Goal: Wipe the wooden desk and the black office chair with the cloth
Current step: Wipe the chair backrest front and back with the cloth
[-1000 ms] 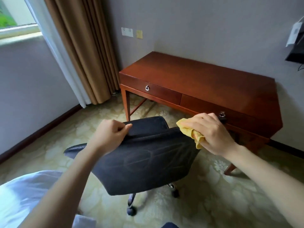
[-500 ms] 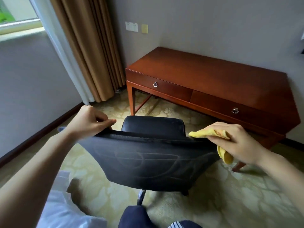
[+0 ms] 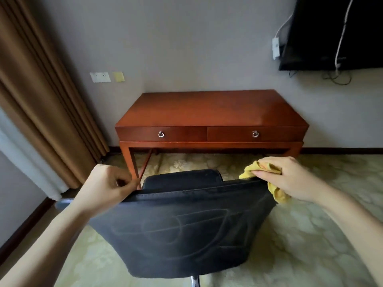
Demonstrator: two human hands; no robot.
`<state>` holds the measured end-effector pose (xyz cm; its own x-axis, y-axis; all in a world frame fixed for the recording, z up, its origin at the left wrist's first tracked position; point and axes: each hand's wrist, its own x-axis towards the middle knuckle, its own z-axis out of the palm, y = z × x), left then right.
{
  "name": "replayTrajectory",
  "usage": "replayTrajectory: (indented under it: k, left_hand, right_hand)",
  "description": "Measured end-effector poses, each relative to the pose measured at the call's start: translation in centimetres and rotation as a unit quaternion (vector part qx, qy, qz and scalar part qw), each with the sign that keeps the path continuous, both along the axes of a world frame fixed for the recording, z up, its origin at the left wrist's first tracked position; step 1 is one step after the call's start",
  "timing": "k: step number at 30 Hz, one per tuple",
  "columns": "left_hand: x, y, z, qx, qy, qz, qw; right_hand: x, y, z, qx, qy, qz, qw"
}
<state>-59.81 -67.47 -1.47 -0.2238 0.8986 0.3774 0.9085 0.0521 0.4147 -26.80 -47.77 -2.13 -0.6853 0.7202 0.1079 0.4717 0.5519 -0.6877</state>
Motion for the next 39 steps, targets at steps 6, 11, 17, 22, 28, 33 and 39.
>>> replayTrajectory:
  k: [6,11,17,22,28,33,39]
  left_hand:
    - [-1.9,0.2,-0.6,0.059,0.062,-0.002,0.996]
    - [-2.5,-0.7,-2.1,0.106,0.073,0.029,0.991]
    - [-3.0,-3.4,-1.9,-0.009,0.112,0.092,0.989]
    - [-2.8,-5.1,-2.1,-0.026,0.127,0.058,0.990]
    - [-3.4,-4.6,-1.8,-0.053,0.135,0.038,0.989]
    - [-4.0,-3.8,-2.1,-0.027,0.165,0.058,0.984]
    - [-3.8,-3.5,-2.4,-0.013,0.127,0.051,0.990]
  right_hand:
    - [-2.2,-4.5,-1.7,0.216,-0.008,-0.194,0.957]
    - [-3.7,-7.8,-4.9,0.269,0.051,-0.337,0.901]
    - [-3.9,-9.9,-5.3,0.184,0.137,-0.390,0.892]
    - [-6.1,-10.3,-7.0,0.156,0.289,-0.485,0.810]
    - [-12.8,-11.3,-7.3,0.240,0.367,-0.548,0.713]
    - [-19.1,-14.4,-8.1,0.399,0.297,-0.467,0.731]
    - [-24.0,-18.2,-7.6,0.491,0.215,-0.319,0.781]
